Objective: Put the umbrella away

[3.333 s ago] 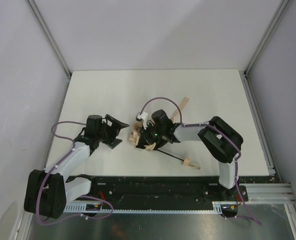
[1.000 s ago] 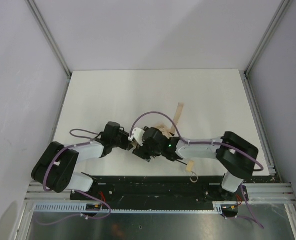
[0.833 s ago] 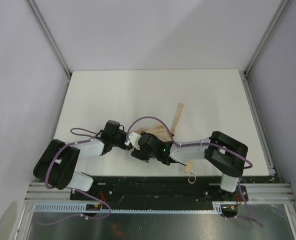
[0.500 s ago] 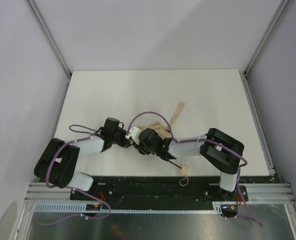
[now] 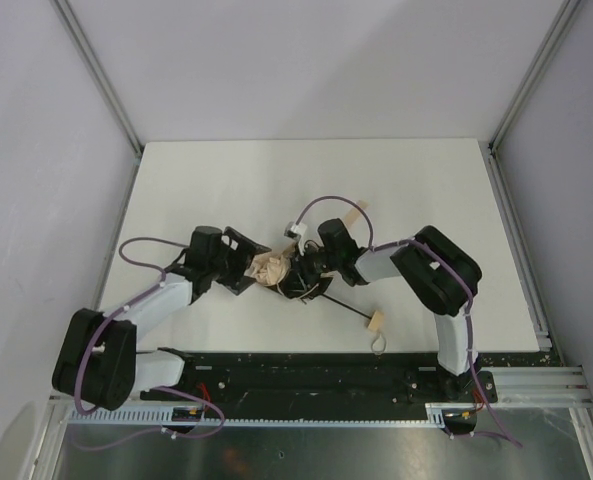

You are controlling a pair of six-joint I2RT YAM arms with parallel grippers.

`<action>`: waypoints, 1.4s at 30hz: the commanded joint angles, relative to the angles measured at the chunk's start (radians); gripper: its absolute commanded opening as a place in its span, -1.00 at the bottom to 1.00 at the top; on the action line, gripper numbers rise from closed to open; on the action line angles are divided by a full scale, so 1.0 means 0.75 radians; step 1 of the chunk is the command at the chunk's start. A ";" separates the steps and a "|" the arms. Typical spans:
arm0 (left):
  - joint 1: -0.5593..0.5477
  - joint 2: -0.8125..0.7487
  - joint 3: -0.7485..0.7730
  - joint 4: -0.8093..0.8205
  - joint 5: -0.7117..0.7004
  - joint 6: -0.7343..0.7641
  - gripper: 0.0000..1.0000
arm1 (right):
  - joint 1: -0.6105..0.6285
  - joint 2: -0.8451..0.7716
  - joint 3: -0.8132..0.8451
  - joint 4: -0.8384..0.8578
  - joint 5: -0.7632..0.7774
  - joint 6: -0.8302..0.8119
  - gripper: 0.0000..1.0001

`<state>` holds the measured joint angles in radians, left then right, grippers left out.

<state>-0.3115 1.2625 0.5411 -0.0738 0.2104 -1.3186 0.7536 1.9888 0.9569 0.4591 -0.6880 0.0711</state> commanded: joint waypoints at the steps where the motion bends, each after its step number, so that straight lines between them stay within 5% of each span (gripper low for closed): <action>1: 0.012 -0.096 0.008 -0.007 0.049 0.066 0.98 | -0.049 0.200 -0.059 -0.266 -0.238 0.170 -1.00; 14: -0.096 -0.022 -0.063 -0.007 0.103 -0.117 0.99 | -0.090 0.331 0.110 -0.345 -0.286 0.292 -1.00; 25: -0.177 0.378 0.097 0.070 -0.032 -0.017 0.84 | -0.059 0.276 0.194 -0.388 -0.571 0.111 -1.00; 29: -0.206 0.433 0.024 0.276 -0.067 -0.011 0.42 | -0.017 0.284 0.300 -0.628 -0.633 -0.060 -1.00; 33: -0.234 0.433 -0.018 0.360 -0.097 0.011 -0.29 | -0.006 0.293 0.365 -0.699 -0.677 -0.089 -1.00; 37: -0.237 0.400 -0.048 0.382 -0.090 0.014 -0.82 | -0.023 0.250 0.413 -0.770 -0.518 -0.087 -0.95; 42: -0.230 0.297 -0.126 0.368 -0.081 -0.117 -0.99 | -0.022 0.056 0.414 -0.946 0.053 -0.072 0.08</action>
<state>-0.4541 1.5162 0.5068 0.2226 0.2268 -1.4212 0.6769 2.1307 1.2701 -0.0444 -0.9718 0.0418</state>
